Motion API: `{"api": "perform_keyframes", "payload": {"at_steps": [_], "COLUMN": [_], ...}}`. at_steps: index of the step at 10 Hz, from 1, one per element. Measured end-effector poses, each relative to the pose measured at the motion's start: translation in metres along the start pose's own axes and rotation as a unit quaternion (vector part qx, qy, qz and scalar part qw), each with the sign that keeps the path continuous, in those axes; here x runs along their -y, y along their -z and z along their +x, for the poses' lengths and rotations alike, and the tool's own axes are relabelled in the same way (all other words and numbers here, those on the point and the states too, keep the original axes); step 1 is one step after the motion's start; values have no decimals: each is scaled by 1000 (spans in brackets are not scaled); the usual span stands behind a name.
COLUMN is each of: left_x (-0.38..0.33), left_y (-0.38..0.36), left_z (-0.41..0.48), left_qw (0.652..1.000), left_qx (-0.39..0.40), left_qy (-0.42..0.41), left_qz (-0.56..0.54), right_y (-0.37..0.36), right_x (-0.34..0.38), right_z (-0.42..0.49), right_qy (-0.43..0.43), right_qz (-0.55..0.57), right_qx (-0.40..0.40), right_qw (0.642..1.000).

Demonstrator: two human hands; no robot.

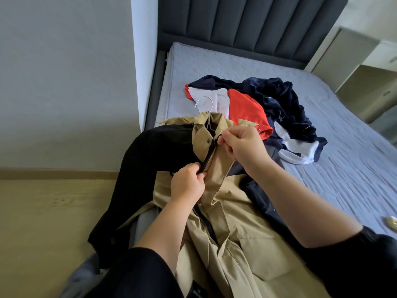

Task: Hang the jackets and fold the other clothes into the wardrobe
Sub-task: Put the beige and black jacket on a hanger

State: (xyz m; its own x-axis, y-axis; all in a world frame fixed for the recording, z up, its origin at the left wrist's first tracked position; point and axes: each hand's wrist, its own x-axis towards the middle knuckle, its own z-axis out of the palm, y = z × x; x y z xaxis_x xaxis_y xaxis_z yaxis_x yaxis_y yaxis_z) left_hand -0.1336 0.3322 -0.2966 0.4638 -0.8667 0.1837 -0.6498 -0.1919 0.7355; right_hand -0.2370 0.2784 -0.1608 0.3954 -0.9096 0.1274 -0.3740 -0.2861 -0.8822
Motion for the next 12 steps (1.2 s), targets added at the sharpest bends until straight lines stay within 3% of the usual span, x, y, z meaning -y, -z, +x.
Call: {"api": "perform_keyframes", "payload": {"at_steps": [2,4,5,6,8,10,12], "left_x": [8,11,14,15,21,22,12], "left_y": [0,-2,-1,-2,-4,-7,-5], "left_z": [-1,2,4,8,15,15,5], "left_qw": [996,990,985,982,977,976,983], "left_qx": [69,91,119,151,180,194,174], "left_qy": [34,61,58,48,62,76,48], "left_qz": [-49,-91,-113,-104,-99,-65,-18], "right_y": [5,5,4,4,4,13,14], "right_x": [-32,-84,-109,-123,-133,-151,-141], "right_z": [34,87,100,106,112,113,104], "right_qy": [53,-48,-143,-181,-248,-188,-230], "right_qz": [-189,-288,-335,-371,-319,-324,-255], "right_qx": [-58,5,52,74,69,124,23], "right_qw": [979,957,930,908,912,919,939]}}
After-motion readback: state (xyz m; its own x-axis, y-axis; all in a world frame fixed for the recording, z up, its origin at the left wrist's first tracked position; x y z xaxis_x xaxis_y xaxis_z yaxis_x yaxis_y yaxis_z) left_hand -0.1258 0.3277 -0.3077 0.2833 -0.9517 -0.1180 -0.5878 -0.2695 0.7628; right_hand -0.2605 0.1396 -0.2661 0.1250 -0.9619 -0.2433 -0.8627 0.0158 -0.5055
